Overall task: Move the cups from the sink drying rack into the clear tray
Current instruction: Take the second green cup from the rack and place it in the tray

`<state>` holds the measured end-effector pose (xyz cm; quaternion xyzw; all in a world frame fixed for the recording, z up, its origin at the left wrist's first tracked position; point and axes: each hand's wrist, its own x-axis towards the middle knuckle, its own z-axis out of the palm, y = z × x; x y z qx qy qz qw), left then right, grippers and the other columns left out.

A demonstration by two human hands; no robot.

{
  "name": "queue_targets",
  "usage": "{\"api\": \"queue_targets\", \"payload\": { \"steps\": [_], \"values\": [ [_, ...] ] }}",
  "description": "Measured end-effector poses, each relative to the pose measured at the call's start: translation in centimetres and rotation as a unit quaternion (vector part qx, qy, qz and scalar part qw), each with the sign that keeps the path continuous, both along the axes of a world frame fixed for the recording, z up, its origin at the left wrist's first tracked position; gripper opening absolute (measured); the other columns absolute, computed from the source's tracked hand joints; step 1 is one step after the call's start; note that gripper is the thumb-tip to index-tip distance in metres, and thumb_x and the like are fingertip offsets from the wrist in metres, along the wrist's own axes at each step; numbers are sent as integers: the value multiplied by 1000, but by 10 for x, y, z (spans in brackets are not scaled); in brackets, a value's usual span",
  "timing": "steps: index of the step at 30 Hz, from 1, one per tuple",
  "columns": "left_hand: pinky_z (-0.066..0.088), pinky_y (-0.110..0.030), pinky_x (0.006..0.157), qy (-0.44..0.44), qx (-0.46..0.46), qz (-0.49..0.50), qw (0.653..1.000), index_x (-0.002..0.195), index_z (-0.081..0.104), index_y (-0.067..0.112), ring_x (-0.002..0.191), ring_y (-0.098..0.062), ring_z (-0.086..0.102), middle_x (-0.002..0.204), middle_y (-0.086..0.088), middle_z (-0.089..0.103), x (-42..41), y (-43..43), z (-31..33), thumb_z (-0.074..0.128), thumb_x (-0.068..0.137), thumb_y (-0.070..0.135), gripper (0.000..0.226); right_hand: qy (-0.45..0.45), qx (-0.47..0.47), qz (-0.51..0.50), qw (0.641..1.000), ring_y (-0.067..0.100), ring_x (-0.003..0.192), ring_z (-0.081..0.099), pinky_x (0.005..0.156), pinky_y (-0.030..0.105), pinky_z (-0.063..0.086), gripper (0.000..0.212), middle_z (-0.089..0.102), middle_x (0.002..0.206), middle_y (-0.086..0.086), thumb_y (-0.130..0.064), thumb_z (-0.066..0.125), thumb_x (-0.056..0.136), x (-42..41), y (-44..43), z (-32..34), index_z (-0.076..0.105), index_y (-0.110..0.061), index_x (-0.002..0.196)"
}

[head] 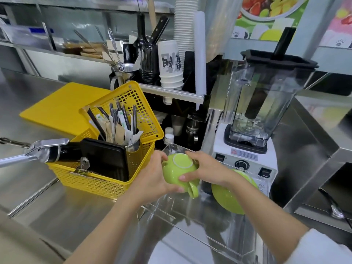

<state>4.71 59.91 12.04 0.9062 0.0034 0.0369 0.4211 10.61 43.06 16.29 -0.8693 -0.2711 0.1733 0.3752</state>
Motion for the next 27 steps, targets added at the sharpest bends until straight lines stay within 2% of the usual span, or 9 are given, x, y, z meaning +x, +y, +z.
{"api": "queue_targets", "payload": {
  "steps": [5,10,13,15,17,19,22,25,27],
  "values": [
    [49,-42,82,-9,26,16,999,98,26,32,100,-23,52,110,2,44,6,1,-5,85,47,50,79,-20,-26,0,999,22,88,64,82,40,50,43,69,97,8,-26,82,64,10,6,-2,62,-13,99],
    [26,-44,110,5,30,32,999,98,29,27,137,-35,18,110,7,36,12,0,-10,81,52,52,75,-14,-24,-3,1000,23,95,63,83,33,49,47,69,105,5,-22,80,67,13,6,0,60,-15,109],
    [7,-41,117,-14,84,27,996,94,31,22,122,-23,37,94,12,42,12,-5,-8,77,58,55,67,-22,-36,-8,999,26,105,57,87,33,45,56,61,116,8,-18,78,70,13,5,2,55,-7,120],
    [6,-41,118,-32,112,26,993,98,34,19,105,-15,43,90,16,43,12,-10,-5,75,63,52,63,-32,-44,-6,999,25,101,58,82,34,46,50,60,113,5,-24,79,69,16,6,-1,58,-15,114],
    [13,-39,116,-32,115,32,992,114,35,18,110,-12,40,107,11,46,12,-13,-3,73,67,50,68,-54,-68,-15,996,23,99,55,79,33,45,48,57,112,3,-35,78,67,20,5,-5,58,-23,109],
    [16,-40,115,-45,130,29,990,126,32,18,126,-13,35,128,6,44,15,-14,-7,71,70,51,76,-82,-102,-27,991,22,105,52,83,36,44,55,52,118,2,-42,74,69,19,3,-7,52,-25,117],
    [14,-43,115,-39,194,50,979,138,23,19,143,-20,15,151,-6,24,19,-17,-11,65,72,57,87,-152,-156,-46,975,26,117,48,94,43,41,66,46,131,5,-48,64,76,11,-2,-6,39,-22,131],
    [12,-43,115,-47,267,74,960,145,15,20,145,-26,7,158,-11,5,19,-25,-2,61,73,60,94,-192,-149,-57,968,27,126,41,102,42,34,69,40,141,6,-46,58,83,3,-15,2,28,-19,139],
    [14,-44,115,-84,264,58,959,145,20,20,144,-28,11,157,-11,11,17,-35,11,57,73,62,91,-203,-133,-68,968,27,128,39,103,42,32,70,38,143,4,-46,56,85,-2,-31,10,23,-22,142]
  ]
}}
